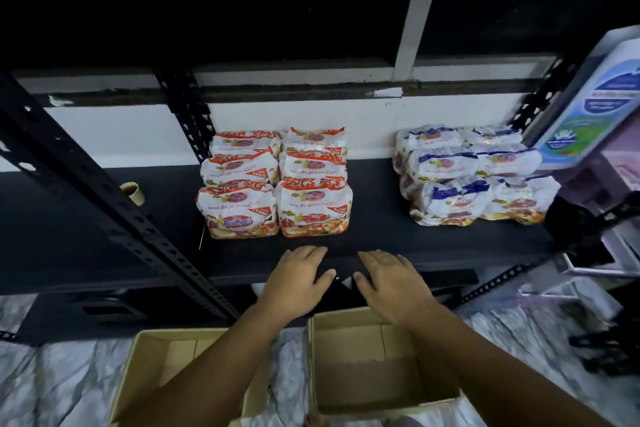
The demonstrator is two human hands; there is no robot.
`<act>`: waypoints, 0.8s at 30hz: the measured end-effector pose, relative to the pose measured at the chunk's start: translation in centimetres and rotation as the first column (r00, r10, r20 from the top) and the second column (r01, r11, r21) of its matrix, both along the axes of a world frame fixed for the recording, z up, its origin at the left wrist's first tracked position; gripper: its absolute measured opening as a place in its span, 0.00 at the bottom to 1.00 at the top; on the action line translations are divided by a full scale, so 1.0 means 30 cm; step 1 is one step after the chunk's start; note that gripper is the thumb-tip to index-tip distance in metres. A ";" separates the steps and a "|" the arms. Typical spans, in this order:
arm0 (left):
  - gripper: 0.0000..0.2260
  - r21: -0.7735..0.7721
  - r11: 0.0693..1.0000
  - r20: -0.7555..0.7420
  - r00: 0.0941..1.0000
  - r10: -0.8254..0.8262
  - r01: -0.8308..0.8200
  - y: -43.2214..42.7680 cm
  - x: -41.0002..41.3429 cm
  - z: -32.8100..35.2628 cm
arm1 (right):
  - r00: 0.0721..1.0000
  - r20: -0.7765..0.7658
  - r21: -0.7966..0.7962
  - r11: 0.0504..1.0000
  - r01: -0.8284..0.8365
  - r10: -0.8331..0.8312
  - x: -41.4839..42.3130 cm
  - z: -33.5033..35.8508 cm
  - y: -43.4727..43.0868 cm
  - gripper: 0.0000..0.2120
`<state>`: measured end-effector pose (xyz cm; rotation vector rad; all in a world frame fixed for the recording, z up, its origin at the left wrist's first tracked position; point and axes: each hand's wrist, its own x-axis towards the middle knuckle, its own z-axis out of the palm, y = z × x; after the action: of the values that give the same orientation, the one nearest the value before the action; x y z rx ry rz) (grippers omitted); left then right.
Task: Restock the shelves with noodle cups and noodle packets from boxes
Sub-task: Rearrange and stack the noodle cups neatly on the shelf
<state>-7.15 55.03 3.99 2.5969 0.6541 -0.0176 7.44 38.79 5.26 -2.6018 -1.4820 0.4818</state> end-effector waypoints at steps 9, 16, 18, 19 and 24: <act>0.28 -0.066 0.991 -0.138 0.982 -0.127 0.119 -0.147 0.021 0.031 | 0.999 -0.036 -0.029 0.999 0.015 -0.016 -0.019 0.023 -0.136 0.27; 0.27 -0.031 0.998 -0.119 0.991 -0.060 0.056 -0.233 -0.019 0.150 | 0.995 -0.068 0.040 0.997 -0.068 0.070 -0.006 0.134 -0.187 0.27; 0.26 -0.028 0.999 -0.092 0.995 -0.029 0.026 -0.258 -0.032 0.210 | 0.991 -0.078 0.079 0.992 -0.100 0.106 0.002 0.192 -0.215 0.27; 0.25 -0.022 1.000 -0.075 0.997 -0.012 0.010 -0.270 -0.040 0.245 | 0.988 -0.085 0.100 0.988 -0.118 0.126 0.005 0.227 -0.229 0.27; 0.24 0.072 0.997 0.025 0.999 0.037 -0.038 -0.297 -0.073 0.462 | 0.975 -0.032 0.238 0.949 -0.207 0.221 0.018 0.467 -0.275 0.26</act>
<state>-9.34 46.12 17.84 2.6491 0.7068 0.0493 7.98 30.53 19.26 -2.2436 -1.6983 0.3733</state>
